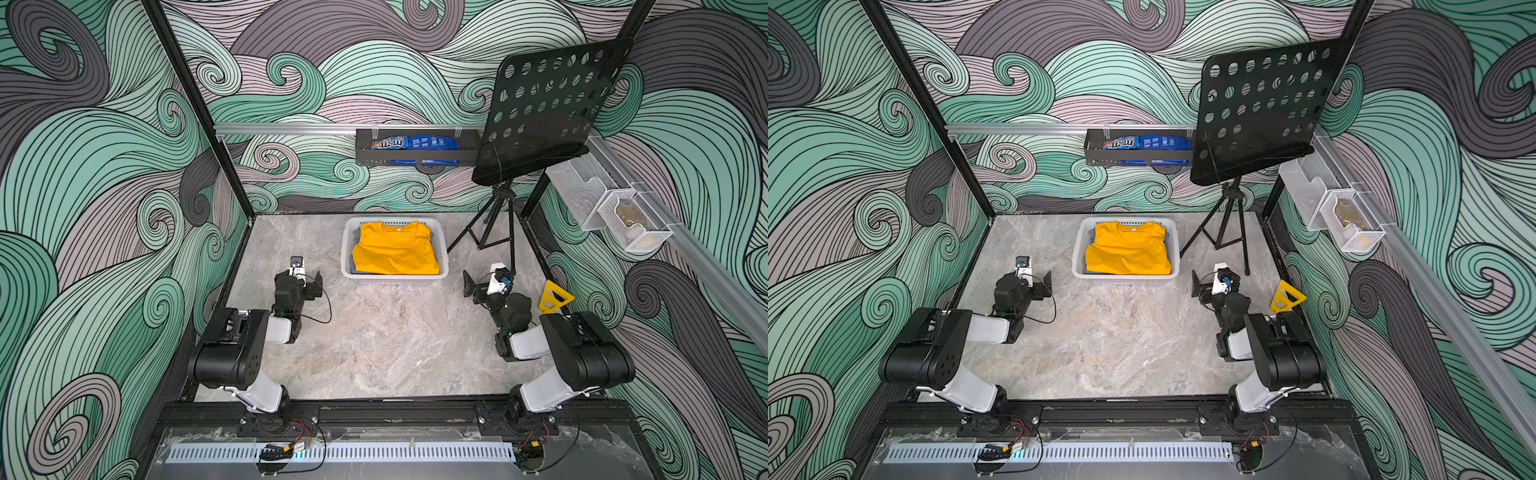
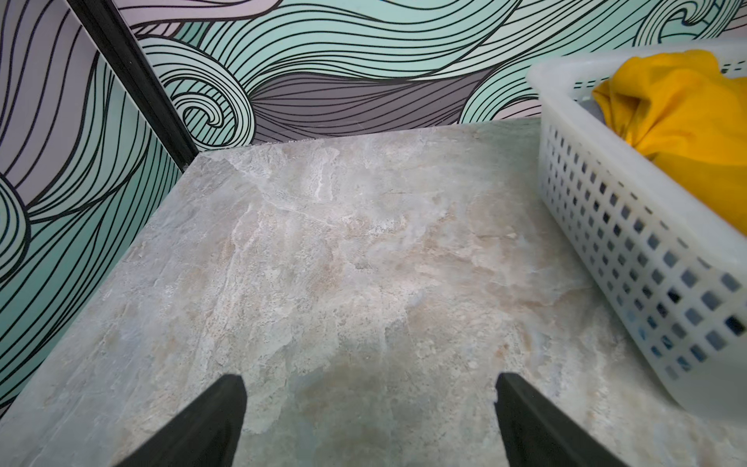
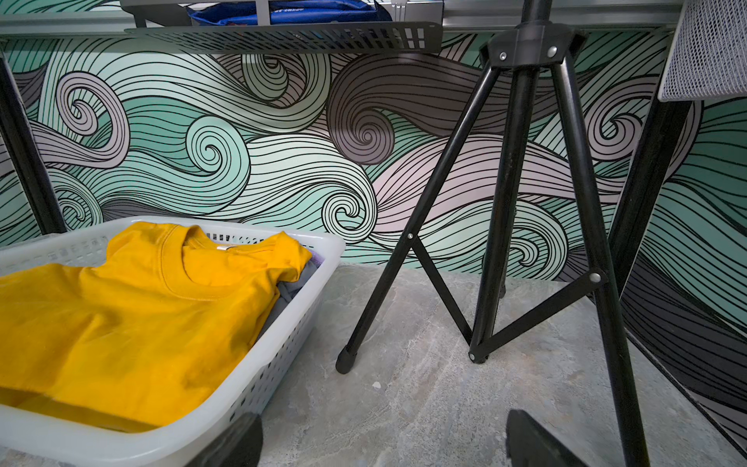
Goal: Put the folded t-shirts into the basket
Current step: Reset both arms
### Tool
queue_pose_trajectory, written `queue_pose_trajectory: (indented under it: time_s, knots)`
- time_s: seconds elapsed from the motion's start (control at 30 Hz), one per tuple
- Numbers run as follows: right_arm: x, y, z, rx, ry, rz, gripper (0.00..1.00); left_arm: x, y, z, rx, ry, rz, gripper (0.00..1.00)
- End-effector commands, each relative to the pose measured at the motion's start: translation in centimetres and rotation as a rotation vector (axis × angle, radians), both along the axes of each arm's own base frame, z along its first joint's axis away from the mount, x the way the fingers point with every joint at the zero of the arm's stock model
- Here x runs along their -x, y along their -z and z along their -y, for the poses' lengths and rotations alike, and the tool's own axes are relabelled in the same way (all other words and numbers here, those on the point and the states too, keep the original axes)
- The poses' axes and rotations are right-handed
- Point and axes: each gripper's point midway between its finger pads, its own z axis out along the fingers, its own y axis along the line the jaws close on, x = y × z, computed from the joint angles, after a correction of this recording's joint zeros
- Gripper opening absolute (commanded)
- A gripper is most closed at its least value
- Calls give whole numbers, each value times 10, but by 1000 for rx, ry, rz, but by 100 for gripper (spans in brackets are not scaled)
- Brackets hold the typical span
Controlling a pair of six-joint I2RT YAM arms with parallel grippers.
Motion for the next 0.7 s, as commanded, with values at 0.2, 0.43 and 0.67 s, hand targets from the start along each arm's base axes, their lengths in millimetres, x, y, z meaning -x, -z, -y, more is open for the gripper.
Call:
queue_pose_trajectory:
  time_s: [0.2, 0.43, 0.67]
  knots:
    - [0, -2, 2, -9, 13, 6, 99, -2, 2, -3, 1, -16, -18, 99]
    - [0, -2, 3, -9, 13, 7, 99, -3, 3, -3, 2, -16, -25, 99]
    - [-1, -3, 2, -9, 12, 8, 99, -3, 3, -3, 9, -7, -28, 99]
